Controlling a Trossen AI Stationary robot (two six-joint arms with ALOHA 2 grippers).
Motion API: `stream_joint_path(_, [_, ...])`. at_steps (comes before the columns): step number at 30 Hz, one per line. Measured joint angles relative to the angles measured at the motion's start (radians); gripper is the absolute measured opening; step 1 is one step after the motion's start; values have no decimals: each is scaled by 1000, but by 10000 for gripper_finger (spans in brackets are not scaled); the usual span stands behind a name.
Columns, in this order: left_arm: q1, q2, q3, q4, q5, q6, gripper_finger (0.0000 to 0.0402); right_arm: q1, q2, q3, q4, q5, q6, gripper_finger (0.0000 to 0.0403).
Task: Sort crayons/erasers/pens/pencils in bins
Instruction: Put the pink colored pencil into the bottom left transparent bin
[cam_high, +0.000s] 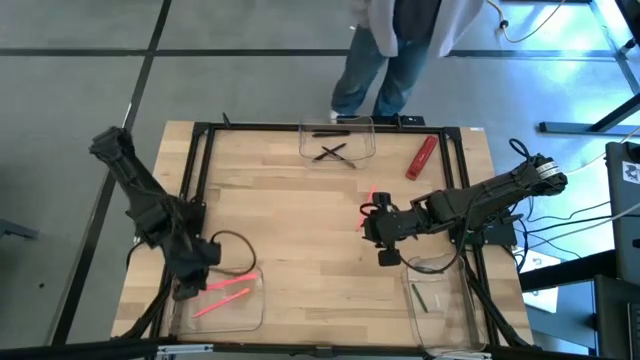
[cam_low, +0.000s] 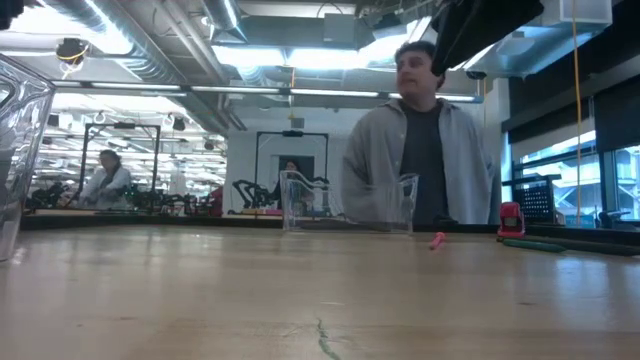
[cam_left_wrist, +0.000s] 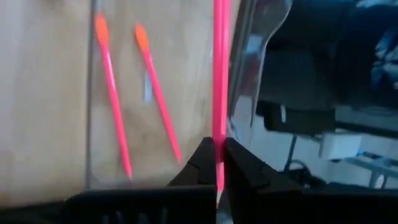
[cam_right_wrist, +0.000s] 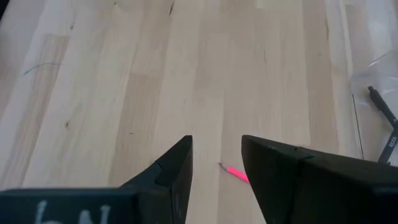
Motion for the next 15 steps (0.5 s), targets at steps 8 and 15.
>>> stream_joint_path(8, [-126, 123, 0, 6, 6, -133, 8, 0, 0, 0, 21, -127, -2, 140])
stream_joint_path(15, [-156, 224, 0, 6, 6, -134, 9, 0, 0, 0, 23, -159, 26, 140])
